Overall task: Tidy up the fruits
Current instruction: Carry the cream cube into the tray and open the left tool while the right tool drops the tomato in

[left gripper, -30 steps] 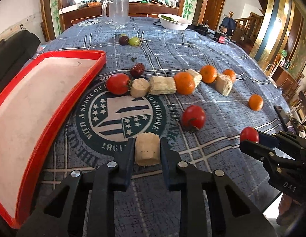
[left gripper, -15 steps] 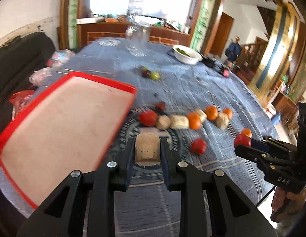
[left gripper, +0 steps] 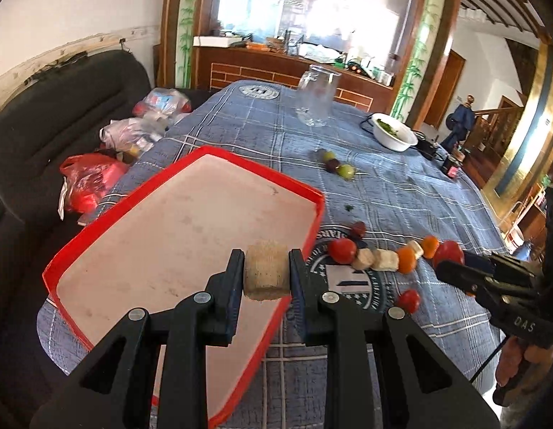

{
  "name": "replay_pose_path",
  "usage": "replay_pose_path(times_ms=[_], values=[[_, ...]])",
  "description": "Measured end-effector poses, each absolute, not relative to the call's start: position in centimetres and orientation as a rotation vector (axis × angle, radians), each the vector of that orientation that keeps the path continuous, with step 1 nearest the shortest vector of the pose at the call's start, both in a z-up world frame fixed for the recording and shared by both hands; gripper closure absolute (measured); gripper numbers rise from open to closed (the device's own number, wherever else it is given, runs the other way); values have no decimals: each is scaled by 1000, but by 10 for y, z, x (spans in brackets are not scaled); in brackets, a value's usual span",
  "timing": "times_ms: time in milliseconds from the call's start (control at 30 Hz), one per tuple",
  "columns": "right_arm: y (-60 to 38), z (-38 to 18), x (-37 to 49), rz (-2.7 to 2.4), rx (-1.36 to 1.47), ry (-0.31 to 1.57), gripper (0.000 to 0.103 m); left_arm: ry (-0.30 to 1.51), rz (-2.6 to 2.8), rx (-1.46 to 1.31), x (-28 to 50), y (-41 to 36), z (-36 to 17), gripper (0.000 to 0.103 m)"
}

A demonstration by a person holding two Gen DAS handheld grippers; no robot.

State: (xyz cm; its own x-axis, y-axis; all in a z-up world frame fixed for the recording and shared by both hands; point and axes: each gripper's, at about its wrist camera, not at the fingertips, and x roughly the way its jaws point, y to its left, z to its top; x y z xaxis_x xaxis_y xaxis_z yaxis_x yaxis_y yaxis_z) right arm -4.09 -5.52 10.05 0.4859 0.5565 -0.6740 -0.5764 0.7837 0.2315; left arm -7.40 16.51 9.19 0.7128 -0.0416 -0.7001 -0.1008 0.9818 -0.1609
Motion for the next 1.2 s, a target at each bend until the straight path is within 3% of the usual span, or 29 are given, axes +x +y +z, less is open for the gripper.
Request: replay_pose_path(times_ms=[500, 1200], values=[[48, 61, 71, 799, -38, 981, 71, 871, 84, -278, -24, 181, 57, 81], [87, 19, 99, 757, -172, 1013, 70, 985, 127, -319, -5, 189, 21, 81]])
